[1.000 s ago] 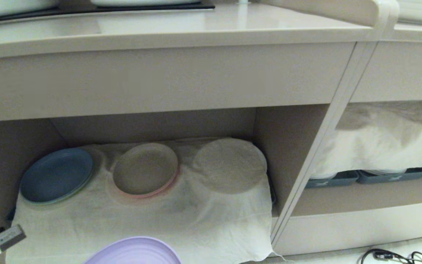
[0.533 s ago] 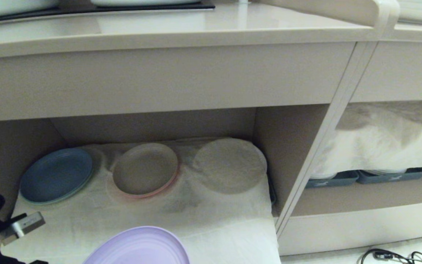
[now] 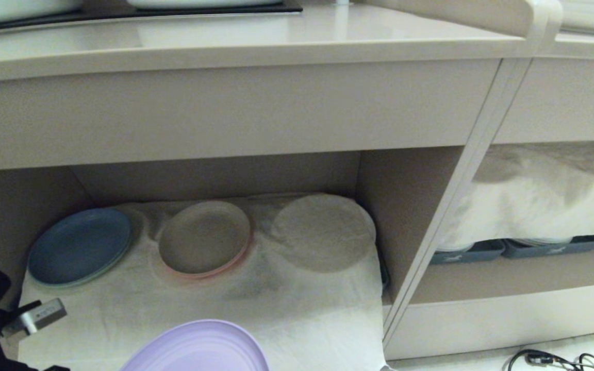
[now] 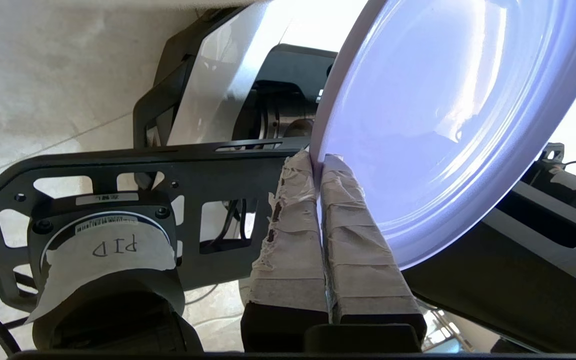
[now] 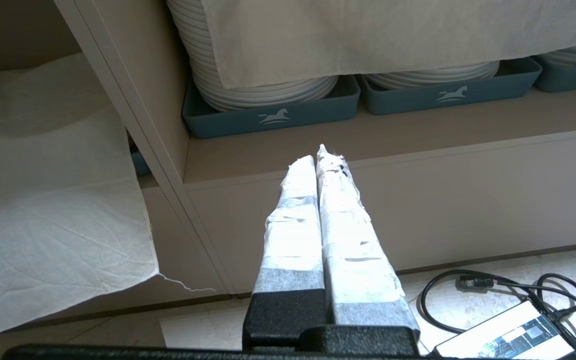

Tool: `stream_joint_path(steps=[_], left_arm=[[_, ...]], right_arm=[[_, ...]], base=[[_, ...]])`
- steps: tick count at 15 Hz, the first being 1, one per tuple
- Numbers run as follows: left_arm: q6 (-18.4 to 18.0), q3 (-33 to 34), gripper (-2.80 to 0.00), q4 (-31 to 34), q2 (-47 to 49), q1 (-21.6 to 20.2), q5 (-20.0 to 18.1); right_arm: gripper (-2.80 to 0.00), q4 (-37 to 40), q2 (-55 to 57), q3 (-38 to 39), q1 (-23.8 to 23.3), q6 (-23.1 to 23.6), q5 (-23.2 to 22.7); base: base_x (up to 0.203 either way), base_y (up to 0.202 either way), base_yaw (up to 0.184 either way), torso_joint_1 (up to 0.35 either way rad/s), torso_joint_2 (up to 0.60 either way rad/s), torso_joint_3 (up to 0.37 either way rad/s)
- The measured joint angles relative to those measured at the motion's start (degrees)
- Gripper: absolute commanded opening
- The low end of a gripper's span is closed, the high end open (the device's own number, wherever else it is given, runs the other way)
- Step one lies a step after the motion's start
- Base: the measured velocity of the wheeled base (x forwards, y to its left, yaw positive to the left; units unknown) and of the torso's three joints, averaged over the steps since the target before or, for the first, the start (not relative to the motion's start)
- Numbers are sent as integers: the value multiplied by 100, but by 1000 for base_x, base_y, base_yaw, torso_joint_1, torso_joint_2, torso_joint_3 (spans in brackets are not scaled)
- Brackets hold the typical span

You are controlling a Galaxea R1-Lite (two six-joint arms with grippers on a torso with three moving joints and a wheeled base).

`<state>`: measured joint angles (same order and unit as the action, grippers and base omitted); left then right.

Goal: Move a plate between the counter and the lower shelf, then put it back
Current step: Put the plate in the cupboard

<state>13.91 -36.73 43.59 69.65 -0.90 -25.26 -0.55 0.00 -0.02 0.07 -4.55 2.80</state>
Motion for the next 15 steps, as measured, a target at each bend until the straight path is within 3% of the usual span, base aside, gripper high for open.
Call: stream_joint_path(steps=[15], left_arm=[[12,232,-280,56,-876,-2,-28]], right_arm=[[-280,2,0,2,-2,3,-2]], base=[[0,0,0,0,0,0]])
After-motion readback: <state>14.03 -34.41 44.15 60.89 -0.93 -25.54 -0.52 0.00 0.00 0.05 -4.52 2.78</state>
